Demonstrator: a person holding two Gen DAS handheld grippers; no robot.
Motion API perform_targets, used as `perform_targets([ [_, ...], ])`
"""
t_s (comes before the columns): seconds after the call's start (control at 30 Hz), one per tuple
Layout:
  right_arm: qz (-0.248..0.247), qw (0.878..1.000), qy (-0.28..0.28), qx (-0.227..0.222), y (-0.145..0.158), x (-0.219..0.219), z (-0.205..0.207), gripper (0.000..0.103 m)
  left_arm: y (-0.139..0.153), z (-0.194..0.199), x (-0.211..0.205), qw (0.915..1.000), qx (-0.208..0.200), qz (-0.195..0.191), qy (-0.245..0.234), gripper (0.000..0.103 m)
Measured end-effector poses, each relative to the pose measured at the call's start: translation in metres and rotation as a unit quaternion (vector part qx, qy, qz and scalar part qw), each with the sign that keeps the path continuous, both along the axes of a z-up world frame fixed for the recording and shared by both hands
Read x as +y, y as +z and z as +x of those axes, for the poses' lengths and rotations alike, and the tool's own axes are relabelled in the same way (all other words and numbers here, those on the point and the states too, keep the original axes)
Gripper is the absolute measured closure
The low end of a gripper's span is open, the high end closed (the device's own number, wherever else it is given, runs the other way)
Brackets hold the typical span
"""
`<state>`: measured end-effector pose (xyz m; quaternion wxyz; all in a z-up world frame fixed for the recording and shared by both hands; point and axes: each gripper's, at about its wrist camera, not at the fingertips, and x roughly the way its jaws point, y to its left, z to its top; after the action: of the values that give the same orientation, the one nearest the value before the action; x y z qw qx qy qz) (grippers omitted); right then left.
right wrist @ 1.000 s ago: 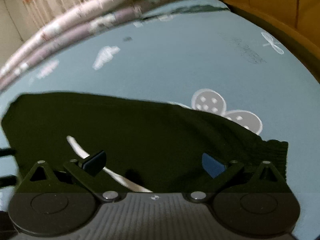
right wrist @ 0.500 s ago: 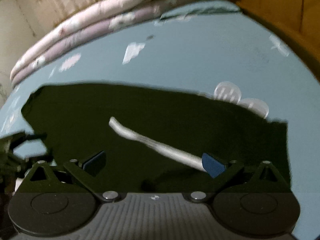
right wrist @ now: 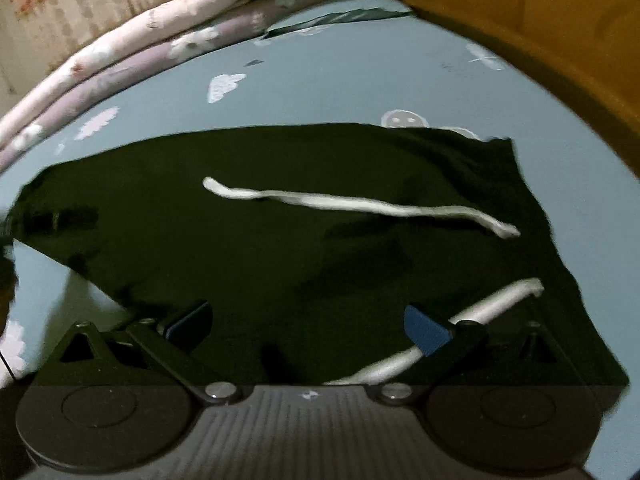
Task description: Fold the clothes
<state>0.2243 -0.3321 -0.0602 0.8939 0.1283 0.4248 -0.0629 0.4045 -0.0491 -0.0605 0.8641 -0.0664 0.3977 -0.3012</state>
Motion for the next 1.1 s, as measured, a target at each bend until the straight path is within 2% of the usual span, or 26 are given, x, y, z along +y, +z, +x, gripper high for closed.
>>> perform_targets([
  [0.13,0.012,1.0,-0.01,0.009,-0.01,0.012,-0.019,0.0,-0.011,0.034,-0.002,0.9993,0.029,-0.018,0.016,0.004],
  [0.27,0.011,0.999,-0.012,0.031,-0.026,0.016,-0.019,0.0,-0.03,0.052,-0.006,0.9979,0.057,-0.006,0.029,0.004],
  [0.33,0.018,0.999,-0.018,0.034,-0.031,0.012,-0.019,0.0,-0.036,0.053,-0.005,0.9979,0.059,-0.008,0.027,0.002],
  [0.57,0.028,0.999,-0.023,0.024,-0.036,0.007,-0.02,0.0,-0.045,0.057,0.014,0.9955,0.067,-0.067,0.009,0.001],
  [0.63,0.028,0.999,-0.023,0.021,-0.038,0.007,-0.019,0.0,-0.045,0.058,0.016,0.9951,0.067,-0.073,-0.004,0.001],
  [0.93,0.025,0.999,-0.033,0.019,-0.039,0.009,-0.018,0.0,-0.045,0.055,0.012,0.9971,0.052,-0.052,-0.019,0.001],
  [1.03,0.019,0.999,-0.036,0.021,-0.039,0.011,-0.018,0.0,-0.04,0.053,0.008,0.9983,0.045,-0.029,-0.026,0.001],
  [1.1,0.02,0.999,-0.044,0.024,-0.036,0.013,-0.018,0.0,-0.032,0.045,0.002,0.999,0.024,0.001,-0.038,0.003],
])
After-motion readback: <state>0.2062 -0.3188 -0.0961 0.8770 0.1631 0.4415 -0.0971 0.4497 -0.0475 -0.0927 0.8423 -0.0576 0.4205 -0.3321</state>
